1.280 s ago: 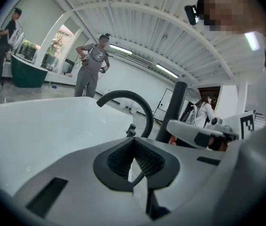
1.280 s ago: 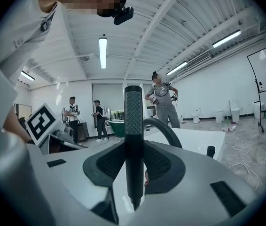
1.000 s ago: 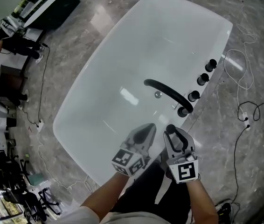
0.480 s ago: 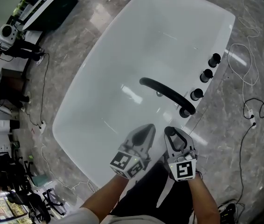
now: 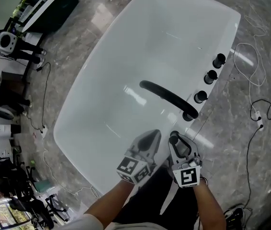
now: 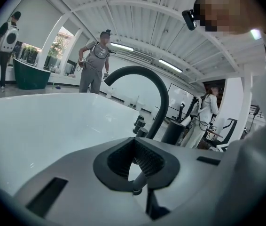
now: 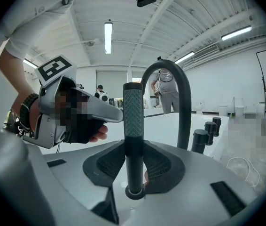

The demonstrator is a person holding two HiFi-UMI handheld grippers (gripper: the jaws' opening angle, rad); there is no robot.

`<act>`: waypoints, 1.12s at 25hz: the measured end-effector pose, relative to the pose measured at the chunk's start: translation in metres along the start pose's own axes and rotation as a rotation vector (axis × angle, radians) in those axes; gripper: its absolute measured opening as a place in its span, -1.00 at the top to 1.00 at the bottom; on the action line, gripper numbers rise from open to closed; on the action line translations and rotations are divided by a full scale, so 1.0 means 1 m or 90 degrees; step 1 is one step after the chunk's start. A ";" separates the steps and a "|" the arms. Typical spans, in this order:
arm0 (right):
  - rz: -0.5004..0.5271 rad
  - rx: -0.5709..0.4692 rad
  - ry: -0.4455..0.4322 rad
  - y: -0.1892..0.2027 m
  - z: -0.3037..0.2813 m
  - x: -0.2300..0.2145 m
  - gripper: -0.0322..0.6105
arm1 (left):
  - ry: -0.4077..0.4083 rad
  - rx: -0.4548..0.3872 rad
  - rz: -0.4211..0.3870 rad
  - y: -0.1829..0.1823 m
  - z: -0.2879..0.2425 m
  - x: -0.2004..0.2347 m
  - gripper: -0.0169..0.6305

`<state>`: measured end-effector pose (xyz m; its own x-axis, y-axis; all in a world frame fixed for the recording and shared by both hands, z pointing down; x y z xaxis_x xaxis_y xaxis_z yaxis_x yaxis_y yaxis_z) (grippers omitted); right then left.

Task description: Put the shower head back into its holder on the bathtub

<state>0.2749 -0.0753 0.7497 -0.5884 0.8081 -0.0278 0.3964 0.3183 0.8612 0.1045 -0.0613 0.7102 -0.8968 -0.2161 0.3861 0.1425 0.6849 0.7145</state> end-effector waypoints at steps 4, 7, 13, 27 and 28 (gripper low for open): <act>0.004 0.028 -0.001 0.005 0.007 0.002 0.50 | -0.004 0.007 -0.005 0.001 0.002 -0.001 0.93; 0.008 0.050 0.003 0.010 0.007 0.008 0.50 | -0.004 0.014 0.000 0.002 0.003 -0.003 0.93; -0.003 0.075 0.000 0.011 0.003 0.006 0.50 | -0.008 0.030 0.005 0.001 0.006 -0.007 0.93; -0.097 0.081 0.065 -0.086 0.099 0.010 0.56 | 0.037 0.048 -0.048 -0.050 0.056 -0.052 0.93; -0.103 0.069 0.071 -0.103 0.109 0.011 0.65 | 0.040 0.049 -0.058 -0.059 0.064 -0.061 0.93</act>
<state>0.3043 -0.0455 0.6055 -0.7230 0.6837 -0.0996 0.3603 0.4961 0.7900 0.1245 -0.0439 0.6073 -0.8760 -0.3221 0.3590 0.0267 0.7108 0.7029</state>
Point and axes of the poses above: the fingertips, and each gripper's own axes: z backward along the fingers, x to its left, y out of its underside, the point moved 10 cm from there along z, backward along the fingers, and after that the axes turned 15 degrees about x, right-handed, at the moved point
